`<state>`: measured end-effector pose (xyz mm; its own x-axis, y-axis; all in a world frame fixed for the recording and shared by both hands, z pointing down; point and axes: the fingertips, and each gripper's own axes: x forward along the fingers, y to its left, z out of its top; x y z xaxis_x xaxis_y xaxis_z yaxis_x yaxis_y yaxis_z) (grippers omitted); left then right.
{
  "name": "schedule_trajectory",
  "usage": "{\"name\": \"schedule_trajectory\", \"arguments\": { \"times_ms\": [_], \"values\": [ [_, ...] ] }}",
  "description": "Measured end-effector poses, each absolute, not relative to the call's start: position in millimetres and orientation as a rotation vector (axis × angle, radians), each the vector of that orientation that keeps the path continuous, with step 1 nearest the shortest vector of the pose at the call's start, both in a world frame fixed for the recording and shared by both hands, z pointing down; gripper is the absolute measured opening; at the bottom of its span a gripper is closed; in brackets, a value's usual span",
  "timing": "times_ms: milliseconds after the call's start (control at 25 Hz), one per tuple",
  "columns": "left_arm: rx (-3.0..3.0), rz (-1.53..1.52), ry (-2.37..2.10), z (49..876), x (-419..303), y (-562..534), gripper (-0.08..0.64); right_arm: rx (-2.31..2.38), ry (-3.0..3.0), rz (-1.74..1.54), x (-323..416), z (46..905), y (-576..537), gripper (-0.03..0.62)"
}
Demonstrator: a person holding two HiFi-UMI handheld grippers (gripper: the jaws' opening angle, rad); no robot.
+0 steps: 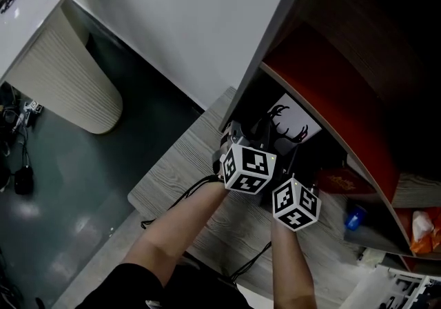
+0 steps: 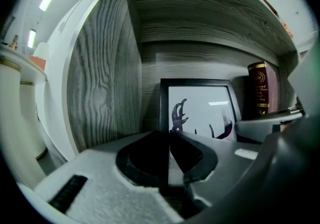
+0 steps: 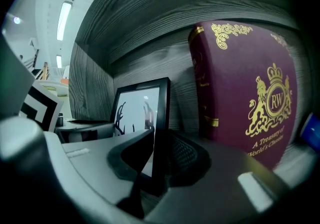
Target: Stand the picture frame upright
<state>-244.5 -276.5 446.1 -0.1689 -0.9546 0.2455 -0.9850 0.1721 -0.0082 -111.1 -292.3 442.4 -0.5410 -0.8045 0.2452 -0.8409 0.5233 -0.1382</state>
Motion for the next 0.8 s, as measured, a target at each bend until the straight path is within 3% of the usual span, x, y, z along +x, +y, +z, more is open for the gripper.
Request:
{"name": "schedule_trajectory", "arguments": {
  "times_ms": [360, 800],
  "values": [
    [1.868, 0.220, -2.293, 443.4, -246.1, -264.6, 0.094, 1.385, -2.624, 0.305, -108.5, 435.3, -282.2, 0.095],
    [1.888, 0.149, -2.276, 432.9, -231.7, -229.4, 0.098, 1.369, -2.648, 0.258, -100.2, 426.4, -253.4, 0.083]
  ]
}}
